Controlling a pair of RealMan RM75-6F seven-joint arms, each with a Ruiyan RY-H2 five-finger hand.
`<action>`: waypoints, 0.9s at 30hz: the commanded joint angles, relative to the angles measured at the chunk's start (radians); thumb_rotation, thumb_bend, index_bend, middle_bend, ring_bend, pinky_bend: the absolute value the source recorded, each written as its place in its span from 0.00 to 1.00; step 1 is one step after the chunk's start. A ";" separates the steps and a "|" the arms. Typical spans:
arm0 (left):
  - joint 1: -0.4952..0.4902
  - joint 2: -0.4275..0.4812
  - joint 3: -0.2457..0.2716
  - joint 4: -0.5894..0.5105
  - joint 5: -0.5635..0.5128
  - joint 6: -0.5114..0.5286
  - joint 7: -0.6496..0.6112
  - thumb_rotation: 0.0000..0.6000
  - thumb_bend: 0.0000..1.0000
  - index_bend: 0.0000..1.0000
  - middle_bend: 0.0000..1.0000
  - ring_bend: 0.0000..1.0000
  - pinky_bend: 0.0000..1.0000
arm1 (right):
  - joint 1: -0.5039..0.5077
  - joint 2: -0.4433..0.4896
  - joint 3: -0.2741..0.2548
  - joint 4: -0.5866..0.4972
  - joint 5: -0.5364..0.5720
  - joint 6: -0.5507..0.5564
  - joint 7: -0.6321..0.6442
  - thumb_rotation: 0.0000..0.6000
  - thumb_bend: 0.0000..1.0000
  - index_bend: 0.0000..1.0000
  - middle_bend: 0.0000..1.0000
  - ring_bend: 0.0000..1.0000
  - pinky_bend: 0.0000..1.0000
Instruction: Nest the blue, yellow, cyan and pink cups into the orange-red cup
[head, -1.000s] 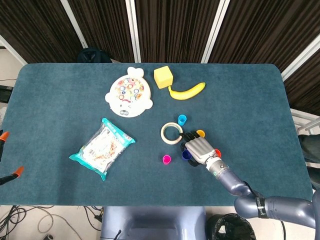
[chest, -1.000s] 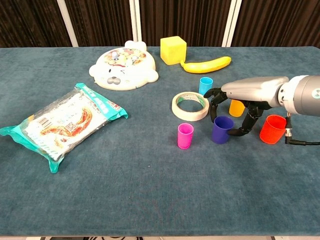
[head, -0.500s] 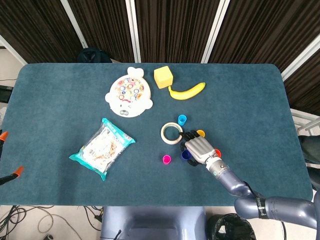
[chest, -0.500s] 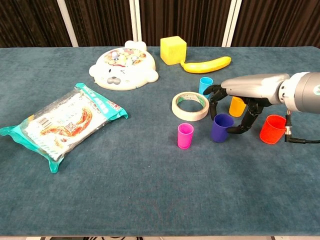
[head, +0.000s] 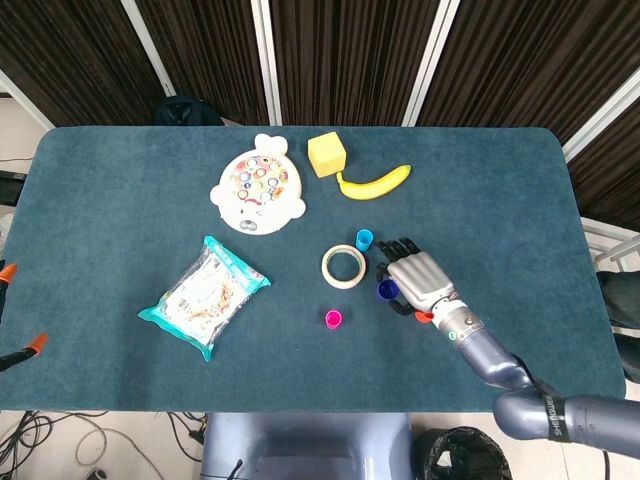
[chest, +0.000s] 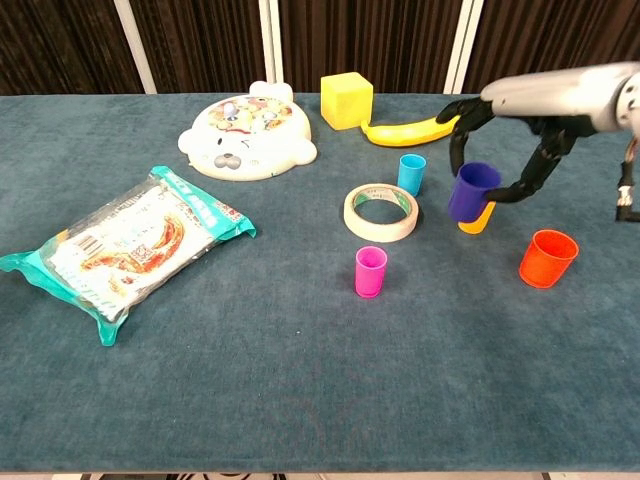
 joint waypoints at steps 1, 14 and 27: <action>0.000 0.000 0.000 0.000 0.000 0.000 0.001 1.00 0.13 0.05 0.02 0.00 0.00 | -0.009 0.049 0.003 -0.025 0.016 -0.001 0.012 1.00 0.41 0.46 0.03 0.06 0.03; 0.000 -0.002 0.002 -0.003 0.003 0.000 0.006 1.00 0.13 0.05 0.02 0.00 0.00 | -0.084 0.125 -0.040 -0.052 -0.080 0.011 0.077 1.00 0.41 0.47 0.03 0.06 0.03; 0.000 -0.005 0.003 -0.003 0.006 0.000 0.012 1.00 0.13 0.05 0.02 0.00 0.00 | -0.123 0.111 -0.059 -0.002 -0.134 0.011 0.116 1.00 0.41 0.48 0.03 0.06 0.04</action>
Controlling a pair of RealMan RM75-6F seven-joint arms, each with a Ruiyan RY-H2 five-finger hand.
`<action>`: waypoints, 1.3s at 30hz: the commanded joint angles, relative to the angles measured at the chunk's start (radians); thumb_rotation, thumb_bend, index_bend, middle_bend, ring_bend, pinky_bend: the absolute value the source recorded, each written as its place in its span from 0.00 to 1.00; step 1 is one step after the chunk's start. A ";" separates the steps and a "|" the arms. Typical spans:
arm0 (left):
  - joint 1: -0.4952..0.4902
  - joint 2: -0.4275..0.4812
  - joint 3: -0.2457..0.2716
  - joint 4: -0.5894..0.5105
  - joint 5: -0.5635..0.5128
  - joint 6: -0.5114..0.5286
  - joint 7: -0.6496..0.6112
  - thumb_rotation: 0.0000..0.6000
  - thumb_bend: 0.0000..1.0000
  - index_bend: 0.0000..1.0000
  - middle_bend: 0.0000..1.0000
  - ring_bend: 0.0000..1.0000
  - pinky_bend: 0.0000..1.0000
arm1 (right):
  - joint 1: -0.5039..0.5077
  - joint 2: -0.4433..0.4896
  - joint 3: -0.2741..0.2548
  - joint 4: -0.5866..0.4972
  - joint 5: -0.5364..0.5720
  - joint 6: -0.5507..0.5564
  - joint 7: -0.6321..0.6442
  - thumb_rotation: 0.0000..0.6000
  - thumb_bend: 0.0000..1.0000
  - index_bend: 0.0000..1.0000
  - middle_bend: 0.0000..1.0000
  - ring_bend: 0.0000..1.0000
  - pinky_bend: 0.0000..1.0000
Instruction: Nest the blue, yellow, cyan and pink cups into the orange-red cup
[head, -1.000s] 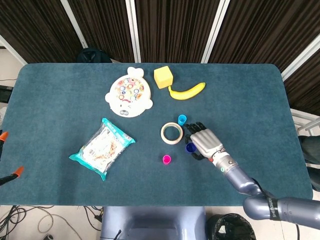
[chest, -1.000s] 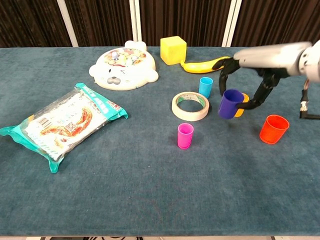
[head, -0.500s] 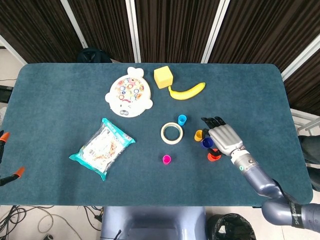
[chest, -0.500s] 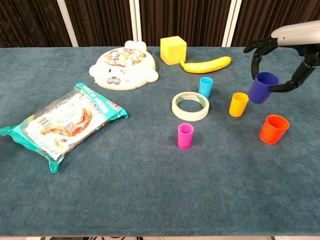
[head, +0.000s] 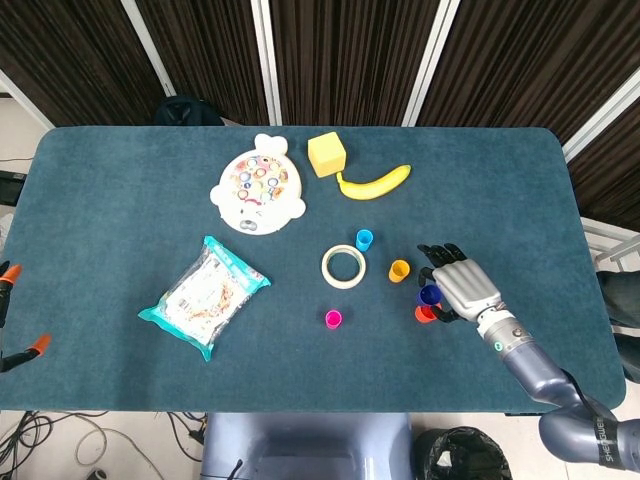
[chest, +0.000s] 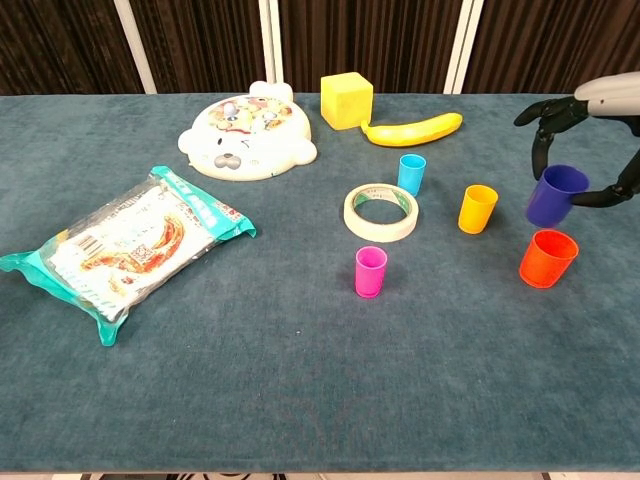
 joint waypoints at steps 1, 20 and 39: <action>0.001 0.000 -0.001 0.000 -0.001 0.002 0.000 1.00 0.13 0.05 0.02 0.00 0.00 | -0.007 -0.004 -0.002 0.012 -0.004 -0.002 0.008 1.00 0.41 0.48 0.03 0.06 0.04; 0.000 -0.005 -0.001 -0.002 -0.004 0.000 0.011 1.00 0.13 0.05 0.02 0.00 0.00 | -0.036 -0.016 -0.020 0.031 -0.044 -0.014 0.021 1.00 0.41 0.48 0.03 0.06 0.04; 0.001 -0.005 -0.002 -0.002 -0.005 0.001 0.013 1.00 0.13 0.05 0.02 0.00 0.00 | -0.046 -0.038 -0.024 0.067 -0.039 -0.036 0.024 1.00 0.41 0.48 0.03 0.06 0.03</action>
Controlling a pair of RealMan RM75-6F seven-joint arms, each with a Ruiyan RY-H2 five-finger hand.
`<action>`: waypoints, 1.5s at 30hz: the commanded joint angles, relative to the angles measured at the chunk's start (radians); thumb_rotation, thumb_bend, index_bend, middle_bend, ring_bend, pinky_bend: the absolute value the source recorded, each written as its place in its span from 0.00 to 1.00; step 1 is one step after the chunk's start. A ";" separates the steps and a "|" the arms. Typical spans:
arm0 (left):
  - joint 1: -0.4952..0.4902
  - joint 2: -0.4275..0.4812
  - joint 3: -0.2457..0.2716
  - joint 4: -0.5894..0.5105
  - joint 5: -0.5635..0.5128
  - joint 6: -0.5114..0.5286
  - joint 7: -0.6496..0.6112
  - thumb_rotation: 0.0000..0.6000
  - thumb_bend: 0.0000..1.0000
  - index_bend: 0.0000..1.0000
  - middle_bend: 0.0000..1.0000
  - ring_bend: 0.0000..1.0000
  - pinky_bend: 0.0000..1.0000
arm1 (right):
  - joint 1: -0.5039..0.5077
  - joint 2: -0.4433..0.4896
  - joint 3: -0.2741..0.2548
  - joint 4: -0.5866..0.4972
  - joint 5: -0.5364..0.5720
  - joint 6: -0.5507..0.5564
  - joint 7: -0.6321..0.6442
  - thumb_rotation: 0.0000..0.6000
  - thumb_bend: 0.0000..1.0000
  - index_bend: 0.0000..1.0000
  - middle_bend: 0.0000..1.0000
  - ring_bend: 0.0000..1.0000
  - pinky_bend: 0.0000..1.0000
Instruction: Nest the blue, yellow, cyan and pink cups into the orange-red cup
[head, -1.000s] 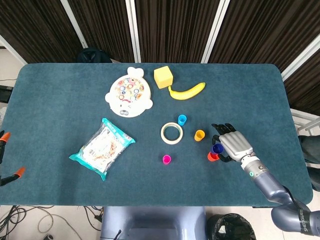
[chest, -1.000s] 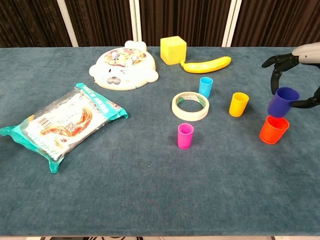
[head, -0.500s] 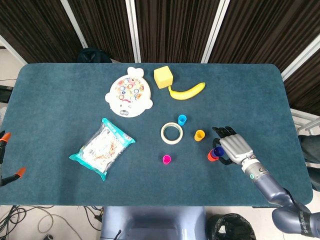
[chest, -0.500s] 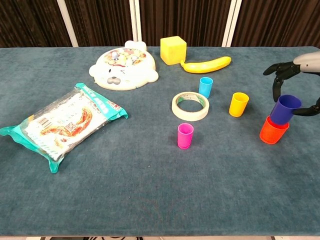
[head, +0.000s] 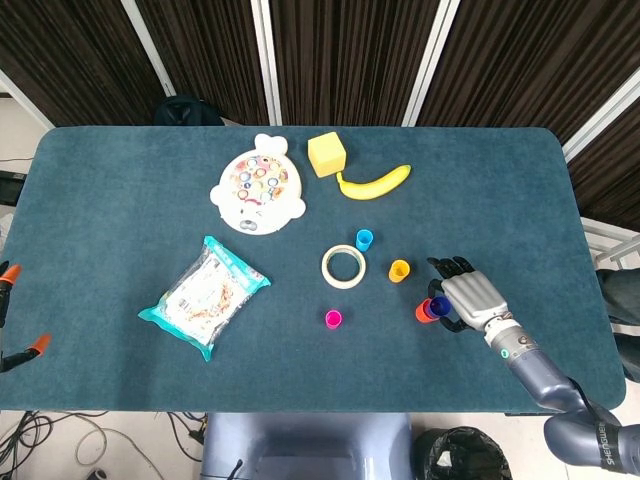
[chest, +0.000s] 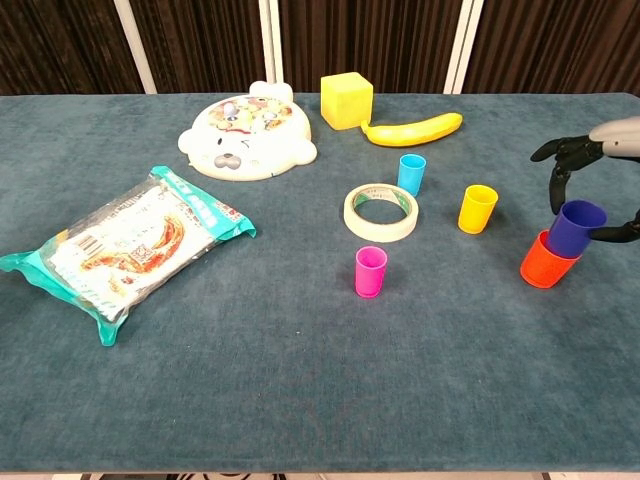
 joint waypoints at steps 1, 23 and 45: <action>0.000 -0.001 0.000 0.000 0.000 -0.001 0.001 1.00 0.13 0.05 0.02 0.00 0.00 | 0.000 -0.003 -0.001 0.004 0.002 -0.004 -0.002 1.00 0.41 0.48 0.03 0.06 0.03; 0.001 0.000 -0.001 0.000 -0.002 0.002 0.003 1.00 0.13 0.05 0.02 0.00 0.00 | 0.021 0.027 0.032 -0.044 0.056 -0.007 -0.019 1.00 0.34 0.00 0.03 0.06 0.03; 0.001 0.002 -0.004 0.001 -0.005 0.001 0.001 1.00 0.13 0.05 0.02 0.00 0.00 | 0.240 -0.193 0.069 0.109 0.439 -0.014 -0.270 1.00 0.34 0.15 0.03 0.06 0.04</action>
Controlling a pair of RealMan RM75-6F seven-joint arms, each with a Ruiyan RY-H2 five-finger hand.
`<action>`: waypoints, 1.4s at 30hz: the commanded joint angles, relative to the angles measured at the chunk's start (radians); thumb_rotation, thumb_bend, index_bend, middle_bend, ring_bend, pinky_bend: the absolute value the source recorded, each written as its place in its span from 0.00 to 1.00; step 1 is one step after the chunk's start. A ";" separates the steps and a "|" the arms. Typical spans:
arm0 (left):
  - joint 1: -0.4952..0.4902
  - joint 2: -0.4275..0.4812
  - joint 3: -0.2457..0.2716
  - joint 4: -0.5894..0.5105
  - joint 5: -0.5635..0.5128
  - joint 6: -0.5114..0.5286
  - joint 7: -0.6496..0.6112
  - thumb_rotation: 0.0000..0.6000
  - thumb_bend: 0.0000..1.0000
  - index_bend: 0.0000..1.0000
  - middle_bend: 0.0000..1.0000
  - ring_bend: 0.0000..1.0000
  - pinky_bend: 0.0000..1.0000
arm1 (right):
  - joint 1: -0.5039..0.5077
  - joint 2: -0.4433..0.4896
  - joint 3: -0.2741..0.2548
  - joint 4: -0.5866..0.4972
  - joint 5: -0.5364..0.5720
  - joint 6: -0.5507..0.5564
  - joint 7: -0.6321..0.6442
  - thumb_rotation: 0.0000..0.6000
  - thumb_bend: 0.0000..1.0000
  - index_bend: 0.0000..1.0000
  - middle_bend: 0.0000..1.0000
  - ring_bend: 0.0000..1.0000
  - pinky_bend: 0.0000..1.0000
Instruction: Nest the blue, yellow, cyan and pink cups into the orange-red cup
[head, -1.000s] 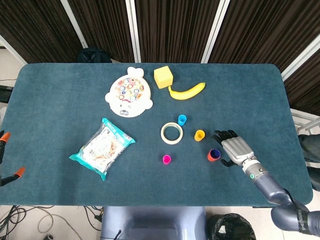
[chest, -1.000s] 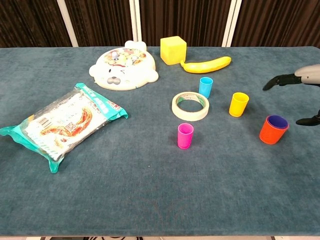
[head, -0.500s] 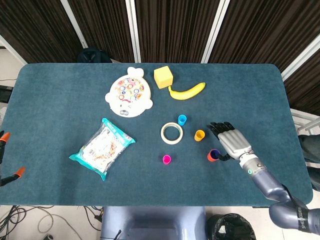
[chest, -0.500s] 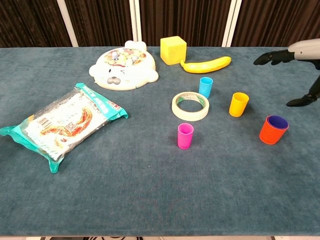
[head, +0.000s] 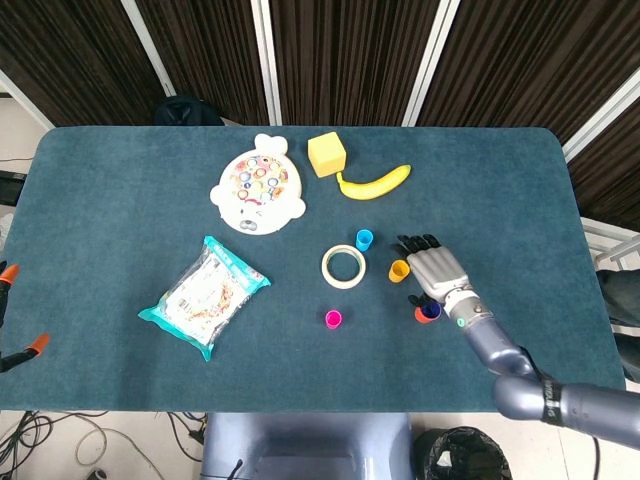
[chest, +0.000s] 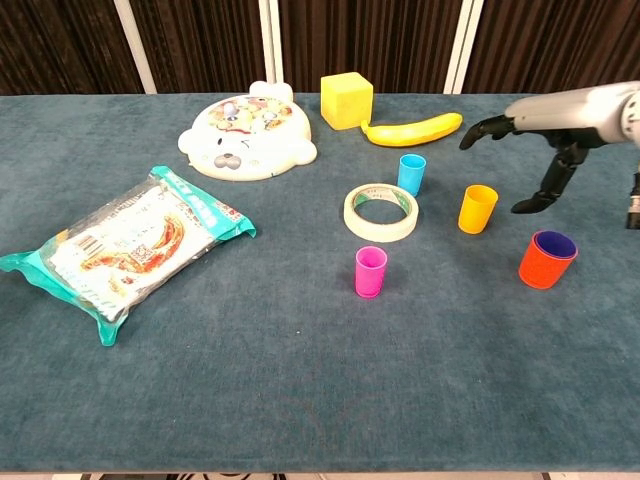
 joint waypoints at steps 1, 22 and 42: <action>0.000 0.001 -0.001 0.001 -0.002 0.000 -0.002 1.00 0.13 0.05 0.02 0.00 0.00 | 0.039 -0.050 -0.004 0.046 0.068 0.012 -0.043 1.00 0.34 0.16 0.03 0.06 0.04; -0.003 -0.001 -0.002 0.005 -0.007 -0.006 0.000 1.00 0.13 0.05 0.02 0.00 0.00 | 0.071 -0.140 -0.018 0.182 0.160 0.008 -0.056 1.00 0.34 0.34 0.03 0.07 0.05; -0.002 -0.001 -0.005 0.006 -0.009 -0.004 -0.002 1.00 0.13 0.06 0.02 0.00 0.00 | 0.075 -0.204 -0.010 0.269 0.153 0.002 -0.037 1.00 0.35 0.44 0.03 0.09 0.07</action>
